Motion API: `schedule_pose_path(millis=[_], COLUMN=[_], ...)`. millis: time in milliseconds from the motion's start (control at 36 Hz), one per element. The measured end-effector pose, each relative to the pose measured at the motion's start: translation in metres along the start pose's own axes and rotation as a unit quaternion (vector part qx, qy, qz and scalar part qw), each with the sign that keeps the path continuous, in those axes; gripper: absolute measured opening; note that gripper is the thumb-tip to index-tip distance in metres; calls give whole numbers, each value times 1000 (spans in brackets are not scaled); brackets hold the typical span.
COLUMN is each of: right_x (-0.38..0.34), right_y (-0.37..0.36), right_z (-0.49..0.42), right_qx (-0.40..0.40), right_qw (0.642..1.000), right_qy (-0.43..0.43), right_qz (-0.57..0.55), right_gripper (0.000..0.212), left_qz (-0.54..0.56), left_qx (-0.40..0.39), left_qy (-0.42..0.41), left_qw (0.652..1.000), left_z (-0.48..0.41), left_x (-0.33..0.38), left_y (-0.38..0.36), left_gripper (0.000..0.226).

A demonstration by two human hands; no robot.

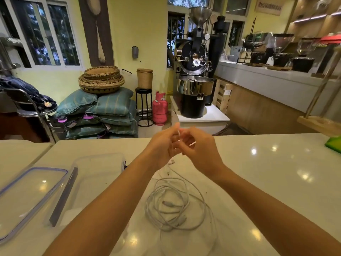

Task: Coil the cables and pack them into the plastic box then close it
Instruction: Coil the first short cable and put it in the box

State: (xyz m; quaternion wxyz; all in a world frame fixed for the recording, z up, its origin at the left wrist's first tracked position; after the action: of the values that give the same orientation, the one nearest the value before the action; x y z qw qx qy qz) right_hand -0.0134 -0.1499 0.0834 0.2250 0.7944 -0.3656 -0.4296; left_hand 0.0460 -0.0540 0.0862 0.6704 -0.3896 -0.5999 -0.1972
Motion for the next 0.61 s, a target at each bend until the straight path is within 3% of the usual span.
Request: schedule_pose_path(millis=[83, 167, 250, 306, 417, 472, 528, 583, 611], right_x=[-3, -4, 2, 8, 11, 6, 0, -8, -12], right_y=[-9, -6, 4, 9, 0, -13, -26, -35, -42], right_z=[2, 0, -8, -15, -27, -28, -26, -24, -23], right_qx=[-16, -6, 75, 88, -74, -162, -198, -194, -193], right_qw=[999, 998, 996, 992, 972, 952, 928, 927, 933], right_qy=[37, 60, 32, -10, -106, -100, -100, -89, -84], right_qz=[-14, -19, -47, -88, -198, -238, -300, -309, -292], right_gripper=[11, 14, 18, 16, 48, 56, 41, 13, 21], left_qz=[-51, -65, -54, -52, -34, -11, 9, 37, 49], left_qx=[19, 20, 22, 24, -8, -40, -66, -88, -95], left_qy=[-6, -11, -24, -32, -40, -43, -49, -54, -55], left_qw=[999, 998, 998, 998, 999, 998, 997, 994, 993], left_z=[8, 13, 18, 22, 30, 33, 33, 34, 35], left_x=[3, 7, 17, 24, 35, 38, 39, 41, 42], left_y=[0, 6, 10, 12, 5, -2, -8, -12, -13], left_gripper=[20, 27, 26, 24, 27, 27, 27, 28, 29])
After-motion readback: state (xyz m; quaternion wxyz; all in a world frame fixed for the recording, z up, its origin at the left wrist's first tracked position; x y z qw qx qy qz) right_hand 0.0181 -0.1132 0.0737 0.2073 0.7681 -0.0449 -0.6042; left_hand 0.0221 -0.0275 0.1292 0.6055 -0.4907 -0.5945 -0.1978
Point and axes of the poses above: each hand's wrist, its own z-axis away from the middle knuckle, its own y-axis out of the back of the hand, x = y × z, the point moved 1 cm from there along -z, towards the middle knuckle, and after that the axes turned 12 degrees about -x, right-handed, at the moved point
